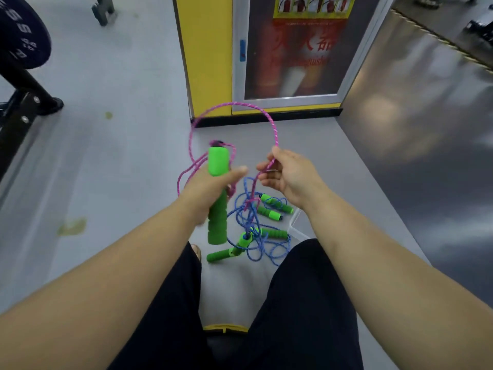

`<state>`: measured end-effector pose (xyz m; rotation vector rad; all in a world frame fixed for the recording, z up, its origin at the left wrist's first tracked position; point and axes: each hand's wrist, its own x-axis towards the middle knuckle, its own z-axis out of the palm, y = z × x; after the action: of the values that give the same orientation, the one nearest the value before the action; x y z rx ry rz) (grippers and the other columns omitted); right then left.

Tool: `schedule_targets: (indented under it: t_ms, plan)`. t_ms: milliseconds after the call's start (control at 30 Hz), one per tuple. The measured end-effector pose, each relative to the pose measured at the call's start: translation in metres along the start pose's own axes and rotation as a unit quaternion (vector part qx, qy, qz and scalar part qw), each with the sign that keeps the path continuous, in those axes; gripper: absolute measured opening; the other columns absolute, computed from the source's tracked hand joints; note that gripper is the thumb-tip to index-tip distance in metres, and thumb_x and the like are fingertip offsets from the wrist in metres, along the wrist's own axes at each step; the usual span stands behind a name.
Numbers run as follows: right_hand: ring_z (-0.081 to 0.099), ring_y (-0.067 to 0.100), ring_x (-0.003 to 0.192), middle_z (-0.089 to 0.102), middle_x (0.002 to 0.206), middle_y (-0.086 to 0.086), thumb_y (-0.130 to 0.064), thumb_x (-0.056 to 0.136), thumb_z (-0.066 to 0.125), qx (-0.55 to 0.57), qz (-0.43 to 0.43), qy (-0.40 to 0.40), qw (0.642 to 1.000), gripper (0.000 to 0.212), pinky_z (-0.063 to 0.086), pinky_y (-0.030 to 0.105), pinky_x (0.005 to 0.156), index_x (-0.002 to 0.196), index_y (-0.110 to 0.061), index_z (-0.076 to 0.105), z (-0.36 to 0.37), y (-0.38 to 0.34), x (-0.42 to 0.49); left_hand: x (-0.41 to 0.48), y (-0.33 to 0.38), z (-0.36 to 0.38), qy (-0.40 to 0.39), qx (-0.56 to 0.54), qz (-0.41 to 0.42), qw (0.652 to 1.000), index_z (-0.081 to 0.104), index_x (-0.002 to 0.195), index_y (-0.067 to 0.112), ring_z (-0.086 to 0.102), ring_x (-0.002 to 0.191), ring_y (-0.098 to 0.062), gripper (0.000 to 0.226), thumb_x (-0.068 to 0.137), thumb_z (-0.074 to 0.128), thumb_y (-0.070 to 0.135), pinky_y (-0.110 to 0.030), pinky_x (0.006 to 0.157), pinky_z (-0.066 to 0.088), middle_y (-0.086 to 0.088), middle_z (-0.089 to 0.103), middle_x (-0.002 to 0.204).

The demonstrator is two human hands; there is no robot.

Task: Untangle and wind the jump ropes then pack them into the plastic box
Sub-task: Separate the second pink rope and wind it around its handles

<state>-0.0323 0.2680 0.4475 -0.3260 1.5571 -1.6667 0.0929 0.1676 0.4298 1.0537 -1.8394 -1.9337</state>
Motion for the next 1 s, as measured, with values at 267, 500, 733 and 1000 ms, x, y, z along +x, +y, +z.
schedule_targets:
  t_ms: [267, 500, 733, 1000]
  plan:
    - [0.057, 0.010, 0.049, 0.065, 0.067, 0.001, -0.023, 0.101, 0.036, 0.038, -0.081, 0.017, 0.996, 0.028, 0.045, 0.018, 0.047, 0.083, -0.011, 0.055, 0.005, -0.023, -0.005, 0.002, 0.029, 0.024, -0.044, 0.012, 0.057, 0.997, 0.055, 0.073, 0.011, 0.048, 0.042, -0.009, 0.016, 0.079, 0.066, 0.001, -0.022, 0.048, 0.042, -0.002, 0.057, 0.057]
    - [0.058, 0.007, 0.084, 0.062, 0.098, -0.005, -0.004, 0.087, 0.058, -0.270, -0.016, -0.065, 0.961, 0.025, 0.047, 0.013, 0.073, 0.107, -0.019, 0.057, -0.022, 0.043, -0.020, 0.000, 0.046, 0.018, -0.053, -0.108, 0.027, 0.992, 0.054, 0.071, 0.005, 0.051, 0.044, -0.012, 0.016, 0.085, 0.055, -0.001, -0.021, 0.045, 0.044, -0.001, 0.059, 0.052]
    - [0.056, 0.004, 0.061, 0.060, 0.069, -0.005, -0.021, 0.090, 0.060, -0.334, -0.064, -0.049, 0.939, 0.006, 0.048, 0.019, 0.069, 0.086, -0.018, 0.064, -0.024, 0.048, -0.019, 0.002, 0.055, -0.001, 0.012, -0.056, 0.060, 0.997, 0.054, 0.076, 0.005, 0.055, 0.043, -0.010, 0.011, 0.085, 0.057, -0.001, -0.021, 0.047, 0.048, -0.004, 0.060, 0.060]
    - [0.057, -0.010, 0.074, 0.068, 0.084, -0.010, -0.030, 0.088, 0.060, -0.297, -0.076, -0.030, 0.951, 0.018, 0.040, 0.001, 0.065, 0.089, -0.017, 0.071, -0.044, 0.018, -0.027, 0.011, 0.035, -0.024, 0.099, -0.089, -0.011, 0.991, 0.056, 0.071, 0.004, 0.059, 0.049, -0.016, 0.014, 0.085, 0.057, -0.001, -0.021, 0.049, 0.051, -0.005, 0.062, 0.052]
